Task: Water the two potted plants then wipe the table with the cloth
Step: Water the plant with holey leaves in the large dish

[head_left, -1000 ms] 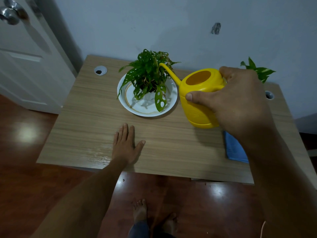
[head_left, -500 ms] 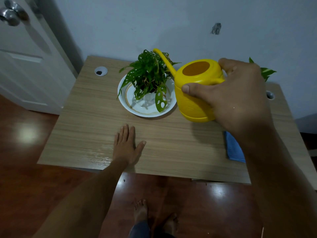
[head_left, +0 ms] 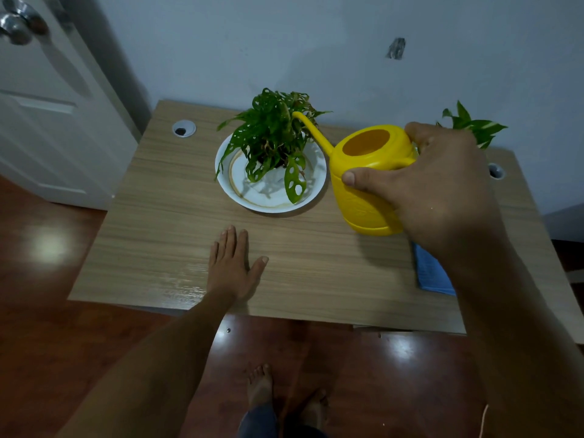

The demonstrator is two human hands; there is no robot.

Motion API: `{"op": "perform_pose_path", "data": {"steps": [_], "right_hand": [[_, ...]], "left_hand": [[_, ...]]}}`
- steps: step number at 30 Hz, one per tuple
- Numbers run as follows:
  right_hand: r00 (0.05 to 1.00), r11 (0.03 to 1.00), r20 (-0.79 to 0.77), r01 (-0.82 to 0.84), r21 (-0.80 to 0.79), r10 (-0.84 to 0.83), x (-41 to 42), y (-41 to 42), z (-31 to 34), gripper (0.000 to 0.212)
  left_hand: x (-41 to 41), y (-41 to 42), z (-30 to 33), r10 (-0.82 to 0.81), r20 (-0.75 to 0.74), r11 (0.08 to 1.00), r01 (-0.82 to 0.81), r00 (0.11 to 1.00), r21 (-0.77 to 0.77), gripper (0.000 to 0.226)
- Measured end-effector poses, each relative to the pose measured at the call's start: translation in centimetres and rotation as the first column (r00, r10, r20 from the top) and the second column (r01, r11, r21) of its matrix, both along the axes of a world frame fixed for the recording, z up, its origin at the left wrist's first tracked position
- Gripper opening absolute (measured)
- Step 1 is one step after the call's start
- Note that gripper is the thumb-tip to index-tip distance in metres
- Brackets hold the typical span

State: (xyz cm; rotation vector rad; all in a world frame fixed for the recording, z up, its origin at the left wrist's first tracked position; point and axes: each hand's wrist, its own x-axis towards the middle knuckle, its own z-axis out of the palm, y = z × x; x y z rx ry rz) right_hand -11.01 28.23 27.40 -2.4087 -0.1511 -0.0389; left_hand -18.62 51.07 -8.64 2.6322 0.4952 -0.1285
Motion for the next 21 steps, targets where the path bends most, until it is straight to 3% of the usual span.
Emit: {"op": "perform_pose_path", "data": {"steps": [5,7,14,21], "right_hand": [[0.999,0.995,0.018,0.042,0.091,-0.044,0.3,-0.3,-1.5,0.050],[0.992,0.971,0.011,0.119,0.209,-0.124,-0.2,-2.0,-1.9,0.048],[0.996,0.923,-0.060,0.086,0.374,-0.069,-0.9,-0.5,-6.4,0.040],[0.996,0.845,-0.085,0.070,0.530,-0.029,-1.8,0.6,-9.2,0.051]], "left_hand": [[0.3,0.1,0.2,-0.003,-0.013,1.000,0.002,1.000,-0.022,0.091],[1.3,-0.3,1.2,-0.069,-0.007,0.998,0.069,0.998,0.003,0.091],[0.8,-0.2,0.7,-0.031,-0.059,0.999,0.028,0.998,-0.036,0.092],[1.7,-1.4,1.7,-0.076,0.009,0.996,0.076,0.997,-0.038,0.090]]}}
